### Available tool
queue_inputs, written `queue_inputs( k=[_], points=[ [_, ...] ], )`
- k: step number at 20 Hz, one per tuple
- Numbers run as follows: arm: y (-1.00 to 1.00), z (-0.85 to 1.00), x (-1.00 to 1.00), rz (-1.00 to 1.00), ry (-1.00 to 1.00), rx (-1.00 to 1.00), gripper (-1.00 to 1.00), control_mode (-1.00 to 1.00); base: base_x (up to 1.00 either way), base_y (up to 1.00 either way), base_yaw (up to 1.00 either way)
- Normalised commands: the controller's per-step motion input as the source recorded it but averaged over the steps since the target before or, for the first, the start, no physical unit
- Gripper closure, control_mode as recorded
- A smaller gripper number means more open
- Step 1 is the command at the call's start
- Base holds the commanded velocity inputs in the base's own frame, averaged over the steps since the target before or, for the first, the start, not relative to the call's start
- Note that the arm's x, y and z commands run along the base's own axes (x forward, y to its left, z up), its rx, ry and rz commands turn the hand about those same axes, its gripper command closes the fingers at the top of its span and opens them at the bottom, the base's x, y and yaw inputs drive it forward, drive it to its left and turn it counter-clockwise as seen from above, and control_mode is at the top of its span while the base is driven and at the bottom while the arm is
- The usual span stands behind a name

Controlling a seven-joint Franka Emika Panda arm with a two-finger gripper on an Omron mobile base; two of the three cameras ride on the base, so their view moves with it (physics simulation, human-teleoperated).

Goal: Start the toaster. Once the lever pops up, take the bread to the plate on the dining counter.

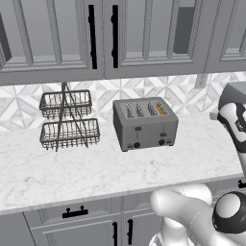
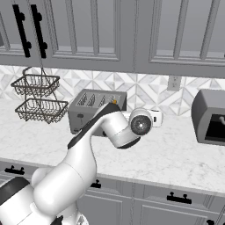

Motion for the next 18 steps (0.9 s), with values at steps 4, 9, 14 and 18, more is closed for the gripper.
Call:
queue_inputs(
  k=[4,9,14,18],
  points=[
    [0.0,0.0,0.0,0.0,0.0,0.0,-1.0,-1.0,0.0,0.0,0.0],
    [0.0,0.0,0.0,0.0,0.0,0.0,-1.0,-1.0,0.0,0.0,0.0],
    [0.0,0.0,0.0,0.0,0.0,0.0,-1.0,-1.0,0.0,0.0,0.0],
    [0.0,0.0,0.0,0.0,0.0,0.0,-1.0,-1.0,0.0,0.0,0.0]
  ],
)
